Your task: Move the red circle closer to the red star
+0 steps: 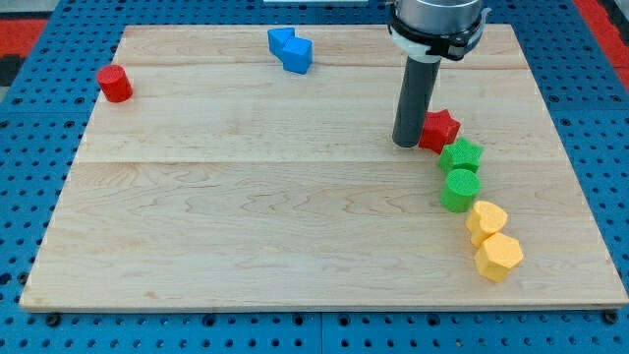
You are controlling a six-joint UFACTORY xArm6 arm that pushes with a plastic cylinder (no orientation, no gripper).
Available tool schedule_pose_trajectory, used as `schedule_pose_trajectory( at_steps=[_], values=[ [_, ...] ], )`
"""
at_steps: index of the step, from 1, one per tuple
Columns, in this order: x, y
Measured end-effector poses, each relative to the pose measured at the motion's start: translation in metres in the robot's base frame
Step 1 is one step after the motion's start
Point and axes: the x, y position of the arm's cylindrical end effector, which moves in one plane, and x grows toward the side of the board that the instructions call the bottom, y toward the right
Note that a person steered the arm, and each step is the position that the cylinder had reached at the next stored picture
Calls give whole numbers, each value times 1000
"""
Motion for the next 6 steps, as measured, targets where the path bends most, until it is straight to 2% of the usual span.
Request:
schedule_pose_trajectory(
  at_steps=[2,4,5,6],
  values=[
    [-2,19],
    [9,-125],
    [19,-224],
    [-25,-343]
  ],
)
